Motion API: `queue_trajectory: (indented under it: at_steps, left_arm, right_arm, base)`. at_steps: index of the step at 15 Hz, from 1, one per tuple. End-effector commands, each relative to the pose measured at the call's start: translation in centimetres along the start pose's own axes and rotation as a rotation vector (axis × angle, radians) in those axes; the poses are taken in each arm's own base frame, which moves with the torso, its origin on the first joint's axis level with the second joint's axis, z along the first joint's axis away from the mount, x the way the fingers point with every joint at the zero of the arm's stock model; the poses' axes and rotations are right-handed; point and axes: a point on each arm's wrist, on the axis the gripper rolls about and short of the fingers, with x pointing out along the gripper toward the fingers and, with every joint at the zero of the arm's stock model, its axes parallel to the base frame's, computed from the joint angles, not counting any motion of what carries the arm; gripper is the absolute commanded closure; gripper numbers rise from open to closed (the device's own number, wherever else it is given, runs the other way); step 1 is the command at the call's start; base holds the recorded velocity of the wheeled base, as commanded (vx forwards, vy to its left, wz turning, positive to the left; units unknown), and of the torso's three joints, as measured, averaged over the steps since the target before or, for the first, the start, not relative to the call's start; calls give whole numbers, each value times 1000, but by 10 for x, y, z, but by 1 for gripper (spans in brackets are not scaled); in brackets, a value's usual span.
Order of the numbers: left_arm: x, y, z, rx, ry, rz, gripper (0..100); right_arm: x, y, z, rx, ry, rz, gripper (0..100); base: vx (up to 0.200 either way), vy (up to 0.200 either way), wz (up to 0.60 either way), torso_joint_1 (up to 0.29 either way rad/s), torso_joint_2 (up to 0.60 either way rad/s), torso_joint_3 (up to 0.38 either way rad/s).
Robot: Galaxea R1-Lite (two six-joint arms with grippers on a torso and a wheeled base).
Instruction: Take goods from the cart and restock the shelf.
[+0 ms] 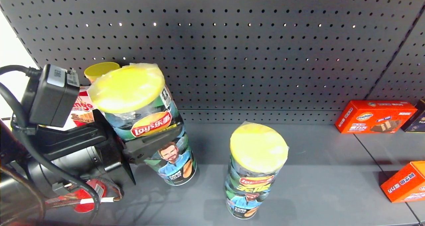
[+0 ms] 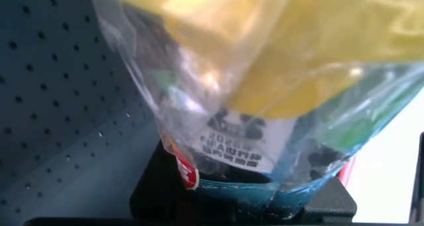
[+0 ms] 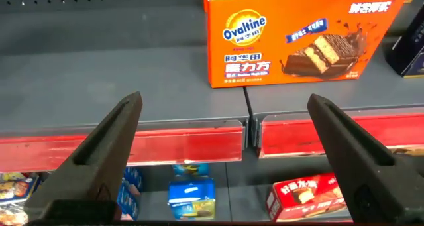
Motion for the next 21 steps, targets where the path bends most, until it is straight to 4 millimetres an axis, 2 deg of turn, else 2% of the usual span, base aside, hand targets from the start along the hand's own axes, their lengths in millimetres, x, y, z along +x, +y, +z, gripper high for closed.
queue_trajectory:
  at_steps: [1, 4, 7, 11, 14, 18, 21]
  left_arm:
    - [5, 3, 5, 5, -14, 5, 100]
    - [22, 12, 9, 10, -23, 66, 100]
    - [44, 21, 30, 5, -67, 82, 100]
    - [56, 24, 39, -35, 26, 41, 100]
    - [64, 22, 35, -72, 111, -51, 100]
    - [92, 23, 20, -74, 162, -93, 100]
    - [110, 31, 9, -38, 175, -122, 100]
  right_arm:
    - [0, 0, 0, 3, 3, 0, 0]
    - [0, 0, 0, 3, 2, -2, 0]
    - [0, 0, 0, 3, 3, 0, 0]
    - [0, 0, 0, 3, 3, 0, 0]
    - [0, 0, 0, 3, 3, 0, 0]
    - [0, 0, 0, 3, 3, 0, 0]
    - [0, 0, 0, 3, 3, 0, 0]
  base:
    - [0, 0, 0, 0, 0, 0]
    - [0, 0, 0, 0, 0, 0]
    - [0, 0, 0, 0, 0, 0]
    - [0, 0, 0, 0, 0, 0]
    - [0, 0, 0, 0, 0, 0]
    - [0, 0, 0, 0, 0, 0]
    - [0, 0, 0, 0, 0, 0]
